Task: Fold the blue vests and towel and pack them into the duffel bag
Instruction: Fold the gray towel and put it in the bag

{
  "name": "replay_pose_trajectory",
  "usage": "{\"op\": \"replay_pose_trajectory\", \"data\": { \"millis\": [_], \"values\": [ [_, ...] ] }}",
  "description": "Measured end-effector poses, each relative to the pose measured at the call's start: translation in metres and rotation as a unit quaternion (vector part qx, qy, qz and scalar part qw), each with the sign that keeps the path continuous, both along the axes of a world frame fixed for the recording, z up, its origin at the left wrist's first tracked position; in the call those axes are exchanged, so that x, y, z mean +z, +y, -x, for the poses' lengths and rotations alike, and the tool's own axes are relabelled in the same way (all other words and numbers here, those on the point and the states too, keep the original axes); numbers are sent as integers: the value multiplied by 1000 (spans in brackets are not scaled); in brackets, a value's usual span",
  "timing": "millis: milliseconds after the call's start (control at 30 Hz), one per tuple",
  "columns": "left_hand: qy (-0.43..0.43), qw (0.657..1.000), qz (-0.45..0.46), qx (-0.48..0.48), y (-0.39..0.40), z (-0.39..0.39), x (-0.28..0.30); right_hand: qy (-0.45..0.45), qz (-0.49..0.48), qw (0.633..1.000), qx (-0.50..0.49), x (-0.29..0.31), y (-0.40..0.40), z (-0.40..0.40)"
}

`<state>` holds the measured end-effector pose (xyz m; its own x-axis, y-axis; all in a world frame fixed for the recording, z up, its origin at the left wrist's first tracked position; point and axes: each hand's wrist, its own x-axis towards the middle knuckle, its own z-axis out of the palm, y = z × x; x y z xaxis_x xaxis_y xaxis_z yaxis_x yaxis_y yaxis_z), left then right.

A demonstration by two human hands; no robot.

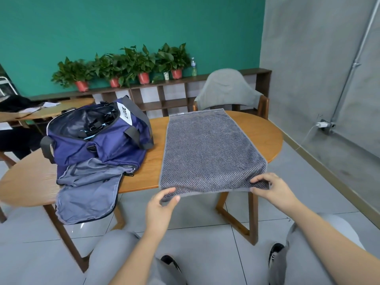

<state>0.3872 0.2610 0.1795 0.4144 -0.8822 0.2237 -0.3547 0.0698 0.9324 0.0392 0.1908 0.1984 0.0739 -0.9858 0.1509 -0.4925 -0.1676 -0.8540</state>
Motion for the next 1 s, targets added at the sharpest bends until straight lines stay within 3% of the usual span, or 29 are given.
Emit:
{"op": "replay_pose_trajectory", "data": {
  "millis": [133, 333, 633, 800, 1000],
  "values": [
    [-4, 1000, -4, -12, 9, 3, 6, -1, 23, 1000, 3, 1, 11, 2],
    [-125, 990, 16, -59, 23, 4, 27, 40, 85, 996, 5, 15, 28, 3],
    [-222, 958, 182, -12, 18, -12, 65, 34, 179, 982, -40, 45, 40, 16],
    [-271, 934, 232, 27, 16, -21, 95, 63, 216, 973, -43, 78, 42, 21],
    [-194, 951, 240, -30, 25, -17, 165, 23, 270, 962, -34, 133, 50, 12]
  ]
}}
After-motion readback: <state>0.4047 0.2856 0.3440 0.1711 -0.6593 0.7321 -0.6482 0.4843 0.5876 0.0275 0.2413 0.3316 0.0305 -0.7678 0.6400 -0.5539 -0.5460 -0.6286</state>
